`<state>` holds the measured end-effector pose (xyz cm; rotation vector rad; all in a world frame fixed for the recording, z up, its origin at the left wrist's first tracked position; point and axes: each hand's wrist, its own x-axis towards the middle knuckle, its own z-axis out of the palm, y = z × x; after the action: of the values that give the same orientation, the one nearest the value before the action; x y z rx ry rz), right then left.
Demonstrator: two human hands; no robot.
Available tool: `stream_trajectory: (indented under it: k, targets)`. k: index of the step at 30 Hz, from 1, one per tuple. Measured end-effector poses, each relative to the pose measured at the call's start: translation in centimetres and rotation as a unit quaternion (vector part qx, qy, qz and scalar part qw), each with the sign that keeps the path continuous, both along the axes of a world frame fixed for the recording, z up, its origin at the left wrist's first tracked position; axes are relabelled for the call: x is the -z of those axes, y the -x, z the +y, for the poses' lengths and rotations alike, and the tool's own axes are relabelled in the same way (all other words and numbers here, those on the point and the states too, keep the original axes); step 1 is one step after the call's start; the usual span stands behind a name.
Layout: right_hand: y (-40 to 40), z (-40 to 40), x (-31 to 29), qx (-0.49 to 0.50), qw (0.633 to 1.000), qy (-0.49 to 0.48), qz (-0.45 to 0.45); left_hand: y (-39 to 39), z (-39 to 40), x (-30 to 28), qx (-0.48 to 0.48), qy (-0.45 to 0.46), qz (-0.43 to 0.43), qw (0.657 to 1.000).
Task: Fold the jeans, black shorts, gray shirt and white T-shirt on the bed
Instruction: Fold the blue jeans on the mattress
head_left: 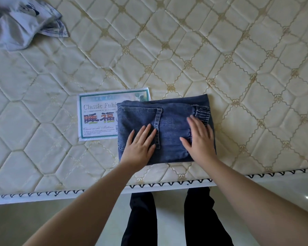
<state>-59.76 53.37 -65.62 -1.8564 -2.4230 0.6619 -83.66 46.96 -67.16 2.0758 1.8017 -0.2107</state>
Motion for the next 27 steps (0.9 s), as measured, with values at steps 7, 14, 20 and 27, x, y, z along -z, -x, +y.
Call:
stream_trajectory:
  k: [7,14,20,27]
  targets:
    - [-1.1,2.7,0.0,0.312,0.941,0.116,0.062,4.6,0.8,-1.9,-0.327,-0.054,-0.153,0.931]
    - [-3.4,4.6,1.4,0.336,0.911,0.219,0.096,6.7,2.3,-0.4,-0.563,0.137,-0.39,0.716]
    - [-3.3,4.7,0.8,0.291,0.92,0.222,0.141,6.3,2.4,-0.4,-0.576,0.14,-0.425,0.684]
    - [-2.7,1.1,0.5,0.224,0.957,0.133,0.126,5.2,0.1,-0.7,-0.506,0.112,-0.443,0.732]
